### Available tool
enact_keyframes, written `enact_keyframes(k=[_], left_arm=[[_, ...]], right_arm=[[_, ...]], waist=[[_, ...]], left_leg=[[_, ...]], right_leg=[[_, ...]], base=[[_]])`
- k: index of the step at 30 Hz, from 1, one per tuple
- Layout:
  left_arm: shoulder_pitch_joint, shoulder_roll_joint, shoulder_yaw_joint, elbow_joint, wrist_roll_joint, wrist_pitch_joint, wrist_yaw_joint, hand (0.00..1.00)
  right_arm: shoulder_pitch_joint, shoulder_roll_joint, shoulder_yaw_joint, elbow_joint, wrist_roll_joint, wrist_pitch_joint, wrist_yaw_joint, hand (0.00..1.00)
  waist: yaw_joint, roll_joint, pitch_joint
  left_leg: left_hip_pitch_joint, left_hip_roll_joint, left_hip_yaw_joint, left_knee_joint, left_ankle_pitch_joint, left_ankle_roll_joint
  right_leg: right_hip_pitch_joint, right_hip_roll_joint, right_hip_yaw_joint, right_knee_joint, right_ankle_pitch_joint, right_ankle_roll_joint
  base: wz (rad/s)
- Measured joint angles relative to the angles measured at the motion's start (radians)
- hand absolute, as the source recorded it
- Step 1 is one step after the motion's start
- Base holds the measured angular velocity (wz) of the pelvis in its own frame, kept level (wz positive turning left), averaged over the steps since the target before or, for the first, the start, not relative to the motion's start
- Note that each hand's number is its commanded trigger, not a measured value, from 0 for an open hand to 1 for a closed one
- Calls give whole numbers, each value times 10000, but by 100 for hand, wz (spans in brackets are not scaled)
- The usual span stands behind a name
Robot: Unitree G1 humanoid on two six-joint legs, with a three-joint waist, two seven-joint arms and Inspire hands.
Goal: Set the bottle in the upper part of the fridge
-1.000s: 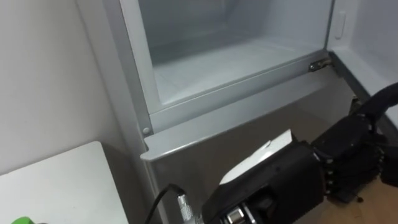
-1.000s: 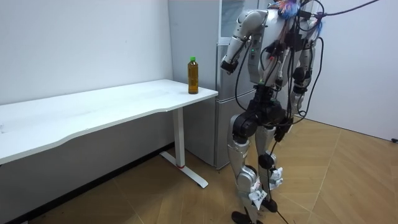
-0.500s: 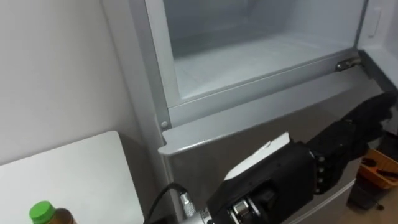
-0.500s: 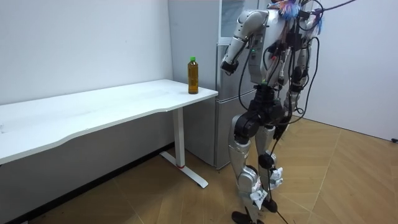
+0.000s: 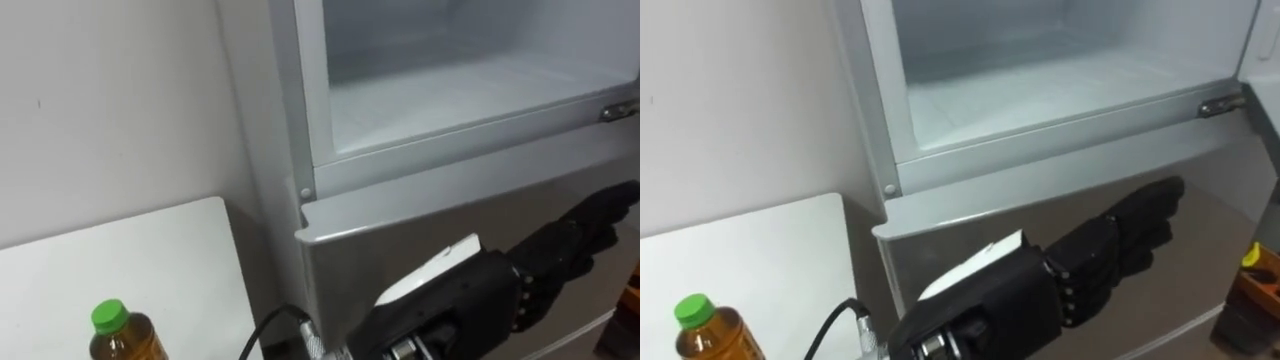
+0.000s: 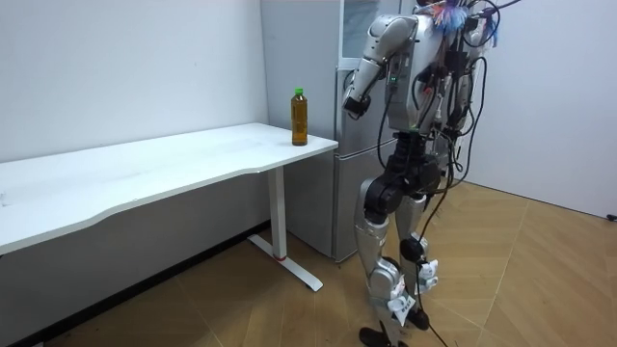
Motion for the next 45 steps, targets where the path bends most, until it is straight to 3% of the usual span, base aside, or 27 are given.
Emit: enact_keyframes(k=[7, 10, 14, 16, 22, 25, 27, 30, 35, 43, 45], left_arm=[[59, 59, 33, -4, 163, -16, 623, 0], [63, 61, 352, -250, 168, -19, 662, 0], [60, 42, 1104, -585, 165, -496, 930, 0], [75, 36, 1368, -597, 163, -629, 1216, 0], [479, 178, 2573, -1046, 260, -694, 2124, 0], [519, 158, 3223, -1431, 836, -846, 2719, 0], [518, 129, 3699, -1756, 1043, -1076, 3094, 0], [523, 154, 4229, -1975, 1191, -1332, 3659, 0], [535, 202, 5054, -2095, 1525, -1416, 4293, 0], [1046, 218, 6755, -2598, 1422, -1772, 5174, 0], [1464, 261, 7446, -2568, 1409, -1895, 5651, 0]], right_arm=[[18, 52, 28, 34, 55, -77, 8, 0], [44, 83, -1, 114, 58, -110, 126, 0], [93, 183, -30, 361, 9, -115, 123, 0], [112, 192, -28, 377, 32, -117, 106, 0], [192, 216, -165, 472, -79, -223, -30, 0], [282, 247, -445, 512, -161, -322, -6, 0], [325, 247, -445, 511, -169, -335, -24, 0], [421, 248, -465, 512, -360, -404, -25, 0], [505, 253, -716, 486, -627, -413, -3, 0], [801, 323, -1459, 353, -815, -415, 107, 0], [927, 323, -1678, 273, -844, -485, 80, 0]], waist=[[55, -40, -2], [109, -111, -26], [299, -288, -113], [417, -323, -95], [839, -241, -144], [874, -233, -145], [1095, -209, -161], [1161, -235, -140], [1561, -236, -127], [2000, -182, -161], [2162, -156, -161]], left_leg=[[-2, -9, -125, 61, 0, 0], [-14, -10, -293, 63, 13, -18], [29, -11, -523, 85, 29, -39], [116, -12, -549, 85, 29, -39], [142, -100, -792, 144, 31, -35], [142, -162, -1031, 155, 49, -22], [165, -177, -1050, 149, 71, -10], [269, -183, -1283, 144, 72, -10], [298, -263, -1451, 146, 78, 1], [331, -377, -1885, 152, 103, 42], [337, -380, -1890, 135, 103, 42]], right_leg=[[105, -19, -150, -13, 1, 2], [154, -16, -288, -12, 0, 0], [312, -13, -462, -35, -2, -4], [422, -21, -549, -35, -1, -5], [580, -62, -744, -60, -21, 0], [627, -116, -933, -61, -86, 17], [718, -148, -1003, -45, -100, 23], [898, -169, -1153, -52, -107, 35], [1000, -202, -1302, -95, -142, 52], [1175, -295, -1572, -184, -235, 117], [1168, -294, -1578, -186, -239, 117]], base=[[7], [10], [12], [4], [11], [24], [3], [15], [10], [15], [0]])
